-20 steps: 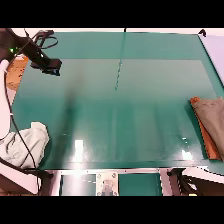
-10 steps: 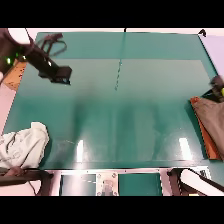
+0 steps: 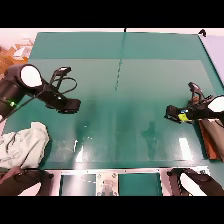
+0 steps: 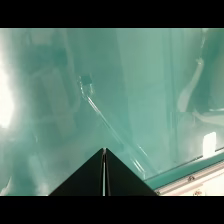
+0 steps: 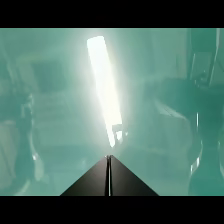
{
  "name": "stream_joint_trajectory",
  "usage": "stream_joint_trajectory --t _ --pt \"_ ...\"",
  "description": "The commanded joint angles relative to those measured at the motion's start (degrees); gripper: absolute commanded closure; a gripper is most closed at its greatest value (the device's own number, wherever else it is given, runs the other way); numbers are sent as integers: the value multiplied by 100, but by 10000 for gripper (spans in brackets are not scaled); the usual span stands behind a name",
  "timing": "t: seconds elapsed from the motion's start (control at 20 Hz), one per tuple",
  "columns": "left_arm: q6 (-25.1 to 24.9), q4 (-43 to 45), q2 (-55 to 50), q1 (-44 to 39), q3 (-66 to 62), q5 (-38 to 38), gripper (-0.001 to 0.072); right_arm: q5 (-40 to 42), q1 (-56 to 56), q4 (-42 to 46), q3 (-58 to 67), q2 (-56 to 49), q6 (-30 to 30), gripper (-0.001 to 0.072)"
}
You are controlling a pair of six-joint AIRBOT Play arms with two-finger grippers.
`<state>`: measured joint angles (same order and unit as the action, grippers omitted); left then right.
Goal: Fold the shirts.
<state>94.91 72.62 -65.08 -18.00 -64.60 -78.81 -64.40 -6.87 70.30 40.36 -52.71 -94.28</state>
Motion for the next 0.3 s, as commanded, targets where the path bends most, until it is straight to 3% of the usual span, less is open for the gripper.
stream_joint_trajectory --t 0.0,0.25 --pt "72 52 83 -39 144 170 683 -50 203 0 -146 52 92 693" --pt "74 50 83 -39 144 186 683 -50 203 0 -146 52 92 693"
